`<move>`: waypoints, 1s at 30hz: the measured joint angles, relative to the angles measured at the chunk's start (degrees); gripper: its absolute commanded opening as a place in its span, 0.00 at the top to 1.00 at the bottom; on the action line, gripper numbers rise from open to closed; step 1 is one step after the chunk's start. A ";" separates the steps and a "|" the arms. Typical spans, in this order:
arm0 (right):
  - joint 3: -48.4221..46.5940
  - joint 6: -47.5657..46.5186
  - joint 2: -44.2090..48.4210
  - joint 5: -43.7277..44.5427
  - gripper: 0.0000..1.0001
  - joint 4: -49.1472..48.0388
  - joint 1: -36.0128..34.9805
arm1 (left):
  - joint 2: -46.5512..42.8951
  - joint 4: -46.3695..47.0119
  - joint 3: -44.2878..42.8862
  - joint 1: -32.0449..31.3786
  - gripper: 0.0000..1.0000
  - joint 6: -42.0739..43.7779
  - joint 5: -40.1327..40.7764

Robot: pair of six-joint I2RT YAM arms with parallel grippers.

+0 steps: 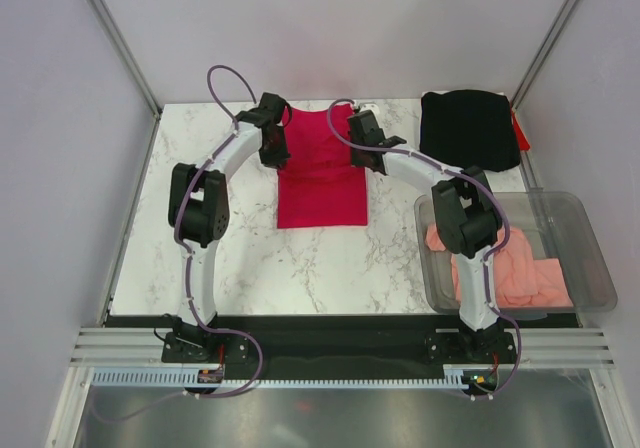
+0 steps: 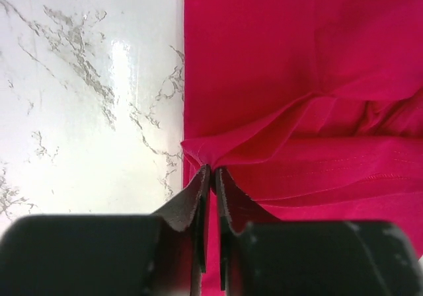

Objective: Fold and stack the t-shirts
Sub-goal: Fold the tshirt

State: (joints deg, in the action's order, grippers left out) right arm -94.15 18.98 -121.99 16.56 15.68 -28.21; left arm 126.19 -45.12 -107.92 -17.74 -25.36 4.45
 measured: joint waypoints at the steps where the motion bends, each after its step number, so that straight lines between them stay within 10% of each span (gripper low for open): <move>1: -0.28 -0.07 -0.09 -0.02 1.00 0.02 0.00 | 0.04 -0.11 -0.31 0.00 0.93 -0.02 0.00; 11: -6.38 -0.70 -4.92 -0.02 1.00 1.64 0.96 | 5.22 -2.12 -8.22 0.74 0.98 0.13 -0.11; 15: -12.63 -0.79 -9.40 -0.22 0.84 3.28 2.16 | 9.44 -3.45 -14.27 2.36 0.93 0.11 -0.90; 18: -18.73 -0.66 -13.29 -0.63 0.38 4.59 3.17 | 12.15 -4.31 -17.75 4.07 0.63 0.09 -1.97; 21: -23.28 -1.29 -15.87 -1.90 0.17 5.70 4.04 | 13.99 -4.79 -19.63 6.34 0.34 -0.26 -4.66; 30: -20.15 0.11 -11.21 -3.72 0.12 6.51 4.85 | 10.62 -5.62 -14.93 10.14 0.25 -0.70 -8.04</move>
State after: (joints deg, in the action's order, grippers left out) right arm -114.30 19.09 -133.21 12.84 22.20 -23.35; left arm 136.81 -50.74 -122.85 -7.60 -26.06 -3.60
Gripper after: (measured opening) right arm 0.881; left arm 0.750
